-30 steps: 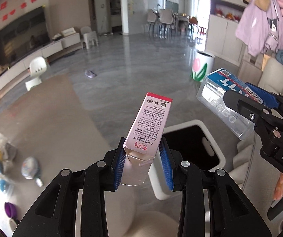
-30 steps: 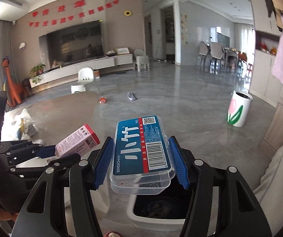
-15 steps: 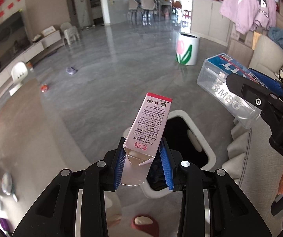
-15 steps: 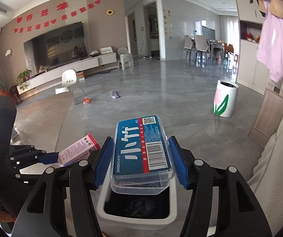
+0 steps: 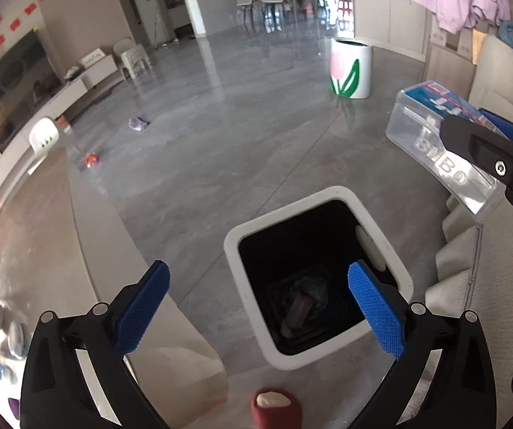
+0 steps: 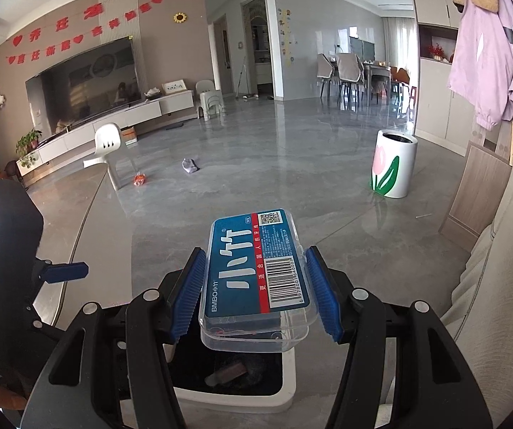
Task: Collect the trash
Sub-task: 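Return both tools from the bin to the table, then grasp the tape roll with the left tool while the right tool grasps the purple lid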
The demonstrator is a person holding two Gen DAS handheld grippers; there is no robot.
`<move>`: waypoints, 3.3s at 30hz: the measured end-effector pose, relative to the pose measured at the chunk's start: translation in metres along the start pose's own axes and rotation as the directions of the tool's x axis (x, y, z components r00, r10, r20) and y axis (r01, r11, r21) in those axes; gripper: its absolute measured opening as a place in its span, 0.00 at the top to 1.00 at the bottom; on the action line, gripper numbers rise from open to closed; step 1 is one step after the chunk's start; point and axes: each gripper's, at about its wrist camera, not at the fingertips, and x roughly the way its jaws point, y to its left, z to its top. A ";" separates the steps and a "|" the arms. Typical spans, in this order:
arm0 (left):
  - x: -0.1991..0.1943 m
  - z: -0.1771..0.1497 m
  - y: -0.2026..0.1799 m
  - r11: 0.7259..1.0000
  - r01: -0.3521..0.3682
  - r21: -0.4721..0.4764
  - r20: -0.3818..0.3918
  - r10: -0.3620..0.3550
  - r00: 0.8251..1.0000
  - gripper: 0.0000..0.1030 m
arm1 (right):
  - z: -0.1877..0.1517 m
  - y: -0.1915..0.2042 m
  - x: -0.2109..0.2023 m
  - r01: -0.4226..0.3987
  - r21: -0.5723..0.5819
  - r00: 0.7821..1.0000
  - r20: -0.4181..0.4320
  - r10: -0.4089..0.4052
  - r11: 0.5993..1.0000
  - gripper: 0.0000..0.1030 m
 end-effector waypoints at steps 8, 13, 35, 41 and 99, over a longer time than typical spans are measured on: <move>-0.007 0.001 0.030 0.994 -0.059 -0.096 0.013 0.061 0.998 0.04 | -0.002 0.017 0.021 -0.049 -0.017 0.998 -0.041 0.048 0.999 0.43; -0.012 0.000 0.045 0.989 -0.082 -0.126 0.031 0.086 0.996 0.04 | -0.001 0.033 0.032 -0.054 -0.061 0.998 -0.041 0.052 0.997 0.43; -0.047 -0.019 0.095 0.964 -0.132 -0.232 0.074 0.152 0.986 0.05 | 0.007 0.055 0.036 -0.054 -0.135 0.995 -0.095 0.042 0.989 0.03; -0.068 -0.032 0.120 0.946 -0.139 -0.291 0.080 0.169 0.982 0.05 | 0.022 0.086 0.018 -0.087 -0.167 0.996 -0.049 0.080 0.982 0.03; -0.104 -0.287 0.313 0.693 -0.333 -0.640 -0.169 0.295 0.940 0.35 | -0.041 0.416 -0.019 -0.446 -0.473 0.891 -0.150 0.429 0.760 0.03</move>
